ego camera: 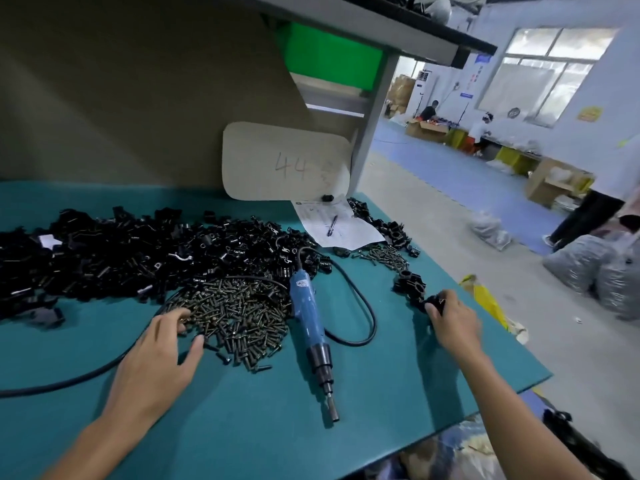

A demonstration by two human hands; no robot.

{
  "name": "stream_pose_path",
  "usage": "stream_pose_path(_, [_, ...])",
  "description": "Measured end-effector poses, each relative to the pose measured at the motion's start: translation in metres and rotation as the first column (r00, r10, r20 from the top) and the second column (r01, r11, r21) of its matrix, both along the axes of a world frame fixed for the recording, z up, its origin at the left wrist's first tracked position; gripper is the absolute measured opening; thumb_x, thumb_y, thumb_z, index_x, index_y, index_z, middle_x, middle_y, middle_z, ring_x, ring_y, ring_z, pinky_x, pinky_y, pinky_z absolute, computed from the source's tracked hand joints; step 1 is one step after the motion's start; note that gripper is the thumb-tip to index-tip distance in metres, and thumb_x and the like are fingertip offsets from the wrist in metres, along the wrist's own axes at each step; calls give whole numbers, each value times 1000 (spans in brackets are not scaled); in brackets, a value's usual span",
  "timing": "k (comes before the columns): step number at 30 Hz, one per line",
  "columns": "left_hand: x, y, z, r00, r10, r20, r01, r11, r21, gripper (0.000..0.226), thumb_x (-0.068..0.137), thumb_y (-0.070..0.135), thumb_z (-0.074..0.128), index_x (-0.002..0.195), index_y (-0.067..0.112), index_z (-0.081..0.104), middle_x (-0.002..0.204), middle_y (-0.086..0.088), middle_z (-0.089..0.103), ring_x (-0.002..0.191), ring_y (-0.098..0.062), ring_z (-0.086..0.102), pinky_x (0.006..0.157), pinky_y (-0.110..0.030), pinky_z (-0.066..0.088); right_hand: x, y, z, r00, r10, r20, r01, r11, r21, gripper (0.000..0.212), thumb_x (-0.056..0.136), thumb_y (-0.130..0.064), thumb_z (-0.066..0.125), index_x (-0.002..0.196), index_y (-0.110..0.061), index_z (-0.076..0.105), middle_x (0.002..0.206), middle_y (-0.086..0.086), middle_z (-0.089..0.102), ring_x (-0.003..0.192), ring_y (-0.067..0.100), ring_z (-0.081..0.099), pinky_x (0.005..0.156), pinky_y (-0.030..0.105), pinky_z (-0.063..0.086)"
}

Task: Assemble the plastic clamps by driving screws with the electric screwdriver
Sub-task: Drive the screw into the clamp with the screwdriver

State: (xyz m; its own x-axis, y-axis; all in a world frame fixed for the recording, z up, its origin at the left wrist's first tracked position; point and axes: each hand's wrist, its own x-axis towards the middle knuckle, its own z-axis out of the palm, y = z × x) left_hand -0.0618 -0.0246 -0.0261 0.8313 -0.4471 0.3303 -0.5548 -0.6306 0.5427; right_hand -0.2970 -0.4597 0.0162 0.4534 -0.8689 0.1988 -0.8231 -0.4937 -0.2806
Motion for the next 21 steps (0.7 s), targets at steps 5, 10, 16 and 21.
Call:
stream_pose_path(5, [3,3,2,992,79,-99,-87,993,-85,39,97,41,56,131,29,40,114,5,55,94,-18,57,75,-43,51,13,-13,-4,997,-81,5,80,994,80,50,106,-49,42,145,-17,45,146,17,49,134,41,44,106,52,37])
stream_pose_path(10, [0,2,5,989,90,-118,-98,993,-65,36,98,37,57,130,25,45,116,4,56,94,-17,57,75,-40,50,32,-20,-1,980,-195,-27,197,970,141,43,109,-39,38,145,-17,42,152,21,39,139,42,35,111,59,32])
stream_pose_path(16, [3,3,3,989,87,-117,-95,993,-71,28,98,35,57,124,27,50,111,9,56,96,-14,56,77,-38,49,60,-17,-4,970,16,-241,-11,1000,22,50,108,-48,33,154,-29,32,167,15,19,154,38,13,122,55,13])
stream_pose_path(21, [6,3,2,985,99,-142,-120,982,-147,17,98,32,58,112,34,48,104,16,53,94,-5,54,76,-32,46,88,-30,2,867,159,-472,-153,987,52,51,106,-58,26,156,-46,26,170,5,12,155,35,10,120,54,14])
